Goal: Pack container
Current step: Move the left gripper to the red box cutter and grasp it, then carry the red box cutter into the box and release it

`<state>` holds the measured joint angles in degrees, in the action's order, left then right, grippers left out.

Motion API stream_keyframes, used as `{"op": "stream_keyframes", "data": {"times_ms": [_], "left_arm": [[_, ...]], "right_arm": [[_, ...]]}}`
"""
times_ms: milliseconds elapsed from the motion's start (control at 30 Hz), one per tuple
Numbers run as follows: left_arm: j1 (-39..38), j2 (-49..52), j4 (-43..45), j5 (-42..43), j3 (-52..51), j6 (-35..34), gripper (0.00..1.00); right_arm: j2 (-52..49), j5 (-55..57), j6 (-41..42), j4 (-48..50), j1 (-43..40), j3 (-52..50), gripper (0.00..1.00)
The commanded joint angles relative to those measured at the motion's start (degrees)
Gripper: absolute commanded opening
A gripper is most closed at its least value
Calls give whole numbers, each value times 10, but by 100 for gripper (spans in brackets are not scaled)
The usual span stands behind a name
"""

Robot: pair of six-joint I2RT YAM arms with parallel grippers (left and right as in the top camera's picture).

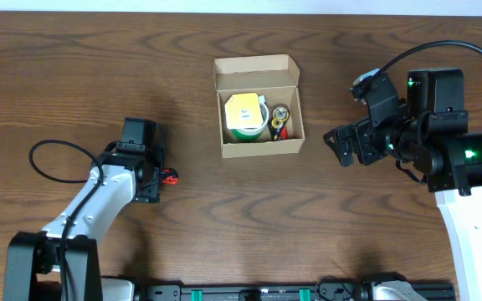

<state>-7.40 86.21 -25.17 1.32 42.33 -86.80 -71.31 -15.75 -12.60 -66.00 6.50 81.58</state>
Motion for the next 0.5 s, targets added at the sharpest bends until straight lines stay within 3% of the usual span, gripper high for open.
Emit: {"op": "stream_keyframes", "data": {"times_ms": [0,467], "left_arm": [[13,14,-1,4,-3,-8,87],[50,55,-5,63,-2,-9,79]], "right_arm": [[3,-6,-7,0,0,1,99],[3,-6,-7,0,0,1,99]]}}
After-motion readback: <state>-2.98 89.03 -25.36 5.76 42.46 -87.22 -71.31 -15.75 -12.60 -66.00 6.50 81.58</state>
